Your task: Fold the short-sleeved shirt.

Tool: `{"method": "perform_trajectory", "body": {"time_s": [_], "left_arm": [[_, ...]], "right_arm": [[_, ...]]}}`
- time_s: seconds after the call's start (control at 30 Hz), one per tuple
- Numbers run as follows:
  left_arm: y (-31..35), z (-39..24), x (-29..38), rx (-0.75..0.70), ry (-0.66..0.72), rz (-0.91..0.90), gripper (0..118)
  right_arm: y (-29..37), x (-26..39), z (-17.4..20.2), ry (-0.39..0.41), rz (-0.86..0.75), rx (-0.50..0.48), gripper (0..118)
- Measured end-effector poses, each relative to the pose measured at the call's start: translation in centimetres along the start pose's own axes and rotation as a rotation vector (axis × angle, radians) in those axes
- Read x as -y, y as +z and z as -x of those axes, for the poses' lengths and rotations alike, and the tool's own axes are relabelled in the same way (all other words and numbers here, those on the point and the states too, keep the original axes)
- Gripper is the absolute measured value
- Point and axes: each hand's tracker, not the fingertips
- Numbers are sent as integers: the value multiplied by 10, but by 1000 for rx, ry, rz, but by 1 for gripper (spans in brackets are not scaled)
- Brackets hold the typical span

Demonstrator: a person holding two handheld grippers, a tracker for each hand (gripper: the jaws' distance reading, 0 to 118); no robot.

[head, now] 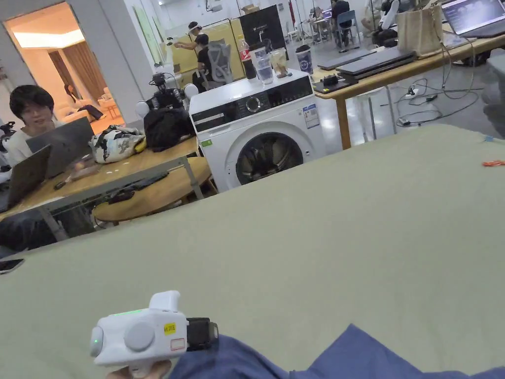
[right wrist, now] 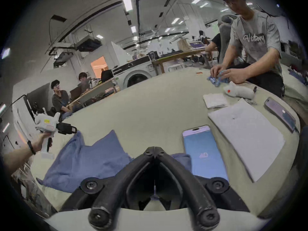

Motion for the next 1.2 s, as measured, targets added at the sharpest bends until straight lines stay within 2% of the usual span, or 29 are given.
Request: {"method": "perform_trajectory", "body": {"time_s": [0.03, 0.1, 0.13, 0.2, 0.3, 0.4, 0.43, 0.47, 0.5, 0.53, 0.57, 0.6, 0.77, 0.8, 0.87, 0.9, 0.93, 0.97, 1.03, 1.1, 1.2], "left_arm": [[-9, 3, -4, 1, 13, 6, 68], [-25, 7, -6, 23, 62, 86, 37], [-30, 5, -4, 3, 46, 123, 37], [-26, 2, -4, -4, 31, 86, 34], [-26, -4, -3, -36, -50, 109, 17], [-29, -9, -7, -36, -69, 135, 11], [-30, -10, -9, -39, -76, 145, 9], [-31, -12, -10, -42, -88, 155, 9], [-30, -15, -9, -46, -110, 160, 8], [-34, -10, -13, -48, -132, 149, 5], [-35, -13, -11, -46, -139, 153, 1], [-36, -14, -9, -63, -150, 144, 0], [-47, -11, -6, -72, -169, 135, 0], [-39, -13, -7, -75, -173, 133, 0], [-41, -13, -7, -77, -175, 133, 0], [-41, -13, -6, -79, -176, 132, 0], [-43, -11, -5, -81, -174, 132, 0], [-41, -10, -4, -82, -168, 127, 0], [-26, -7, 0, -83, -189, 43, 0], [20, -10, 9, -124, -162, -131, 0], [124, 8, 13, -81, -68, -384, 0]], "right_arm": [[1, -1, -3, 7, -1, 9, 0], [2, -4, -10, -2, -3, 21, 0], [2, -5, -12, -12, -4, 28, 0], [2, -5, -17, -30, 4, 38, 0], [6, -4, -14, -57, 18, 34, 0], [9, -3, -12, -93, 31, 43, 0], [10, -4, -11, -115, 51, 48, 9], [8, -3, -11, -143, 87, 58, 9], [7, 0, -13, -154, 96, 62, 16], [5, 0, -12, -160, 103, 61, 34], [1, 1, -11, -168, 139, 51, 62], [-2, 1, -9, -170, 148, 57, 79], [-26, 4, -8, -177, 203, 223, 74], [-28, 5, -9, -197, 204, 213, 63], [-30, 3, -9, -226, 187, 118, 31], [-36, 3, -10, -221, 198, 135, 16], [-37, 2, -6, -203, 194, 133, 8], [-38, 1, -3, -169, 191, 116, 7], [-33, -7, 1, -149, 179, 122, 5], [-20, -24, 4, -143, 118, 65, 5], [1, -59, 18, -99, 14, -6, 4]]}}
